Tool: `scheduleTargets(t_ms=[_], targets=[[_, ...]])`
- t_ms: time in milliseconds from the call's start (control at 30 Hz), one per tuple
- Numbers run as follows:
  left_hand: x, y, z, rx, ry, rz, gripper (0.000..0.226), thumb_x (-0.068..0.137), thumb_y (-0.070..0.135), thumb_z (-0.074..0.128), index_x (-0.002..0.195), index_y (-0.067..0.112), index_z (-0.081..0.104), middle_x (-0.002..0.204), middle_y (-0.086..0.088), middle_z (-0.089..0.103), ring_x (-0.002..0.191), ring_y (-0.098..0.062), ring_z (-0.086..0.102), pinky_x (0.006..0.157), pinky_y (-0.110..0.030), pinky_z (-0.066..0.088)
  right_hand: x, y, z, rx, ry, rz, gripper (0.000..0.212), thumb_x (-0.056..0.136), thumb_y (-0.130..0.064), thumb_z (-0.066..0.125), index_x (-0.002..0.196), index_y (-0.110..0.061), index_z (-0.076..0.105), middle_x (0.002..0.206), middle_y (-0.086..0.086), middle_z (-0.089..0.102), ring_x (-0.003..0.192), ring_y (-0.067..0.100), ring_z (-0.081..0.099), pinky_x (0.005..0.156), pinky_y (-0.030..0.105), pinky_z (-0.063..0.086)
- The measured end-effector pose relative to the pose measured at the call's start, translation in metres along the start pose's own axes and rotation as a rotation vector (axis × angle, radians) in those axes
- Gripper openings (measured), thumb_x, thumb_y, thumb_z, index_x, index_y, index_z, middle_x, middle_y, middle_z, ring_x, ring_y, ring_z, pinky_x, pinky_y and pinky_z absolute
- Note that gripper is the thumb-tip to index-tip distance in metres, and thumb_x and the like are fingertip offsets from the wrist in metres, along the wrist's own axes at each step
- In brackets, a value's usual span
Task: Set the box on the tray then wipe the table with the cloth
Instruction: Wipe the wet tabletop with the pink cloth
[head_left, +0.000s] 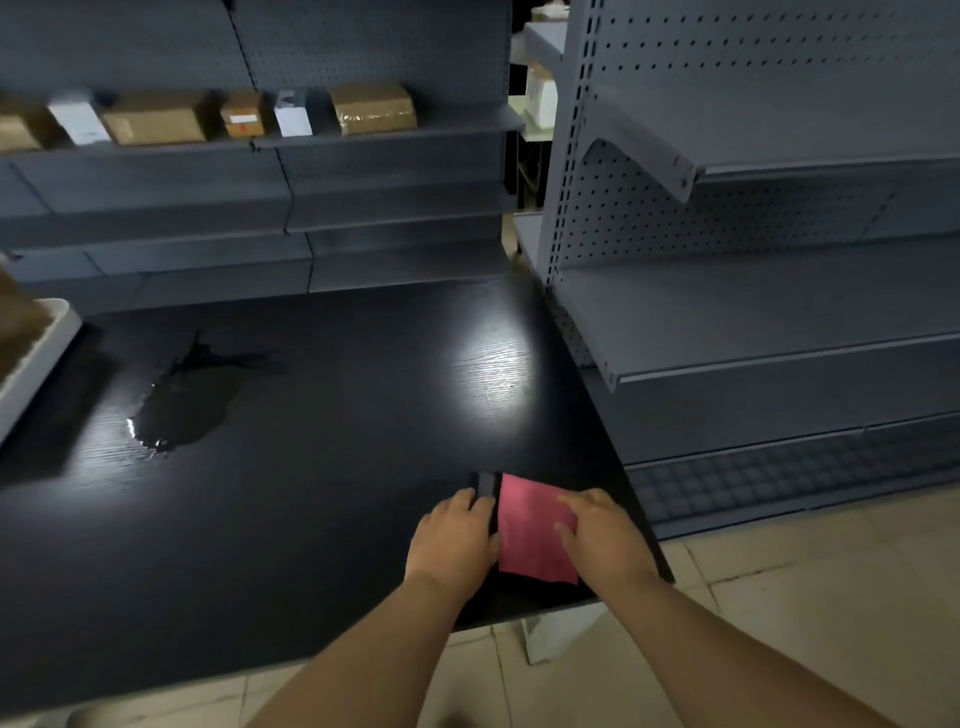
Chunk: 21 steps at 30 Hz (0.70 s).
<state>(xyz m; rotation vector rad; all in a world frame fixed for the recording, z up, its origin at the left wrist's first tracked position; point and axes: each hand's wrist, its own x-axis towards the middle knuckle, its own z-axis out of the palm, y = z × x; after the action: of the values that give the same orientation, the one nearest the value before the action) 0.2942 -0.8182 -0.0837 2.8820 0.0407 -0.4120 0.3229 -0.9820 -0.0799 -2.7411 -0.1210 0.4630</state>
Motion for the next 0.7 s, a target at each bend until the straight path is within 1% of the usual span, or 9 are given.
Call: scheduleTargets(t_ms=[167,333,467,567,700], targets=[[0.008,0.006,0.012,-0.03,-0.079,-0.033,0.052,0.097,0.036,0.042,0.147,0.023,0.033,0.157,-0.007,0.025,0.137,-0.03,0.037,0.111,-0.04,0.035,0.003,0.003,0.008,0.025,-0.057,0.026,0.049,0.096,-0.029,0.05,0.144,-0.023,0.039,0.144,0.003,0.036,0.121,0.022,0.053,0.102,0.031,0.045],[0.017,0.008,0.014,-0.068,-0.083,-0.03,0.054,0.097,0.032,0.047,0.148,0.021,0.032,0.159,-0.006,0.02,0.141,-0.029,0.03,0.115,-0.038,0.031,0.005,0.003,0.011,0.054,-0.072,0.036,0.054,0.096,-0.028,0.051,0.147,-0.023,0.033,0.148,0.003,0.029,0.124,0.02,0.051,0.105,0.029,0.043],[0.02,0.007,0.016,-0.104,-0.077,-0.02,0.054,0.097,0.03,0.05,0.147,0.018,0.034,0.157,-0.006,0.023,0.141,-0.026,0.028,0.117,-0.035,0.029,0.007,0.003,0.01,0.09,-0.071,0.043,0.055,0.095,-0.024,0.054,0.147,-0.022,0.033,0.146,0.003,0.031,0.119,0.018,0.053,0.103,0.025,0.042],[0.022,0.008,0.017,-0.17,-0.072,-0.022,0.052,0.096,0.026,0.052,0.145,0.017,0.038,0.153,-0.005,0.028,0.137,-0.024,0.033,0.115,-0.032,0.031,0.009,0.002,0.01,0.162,-0.05,0.074,0.051,0.093,-0.017,0.057,0.141,-0.021,0.041,0.141,0.004,0.036,0.114,0.018,0.056,0.1,0.023,0.043],[0.023,0.009,0.018,-0.305,-0.06,-0.074,0.048,0.092,0.017,0.054,0.139,0.017,0.045,0.145,-0.003,0.037,0.125,-0.019,0.045,0.102,-0.026,0.041,0.015,0.003,0.009,0.23,-0.034,0.116,0.048,0.09,-0.009,0.058,0.136,-0.022,0.048,0.135,0.007,0.045,0.111,0.021,0.059,0.096,0.023,0.044]])
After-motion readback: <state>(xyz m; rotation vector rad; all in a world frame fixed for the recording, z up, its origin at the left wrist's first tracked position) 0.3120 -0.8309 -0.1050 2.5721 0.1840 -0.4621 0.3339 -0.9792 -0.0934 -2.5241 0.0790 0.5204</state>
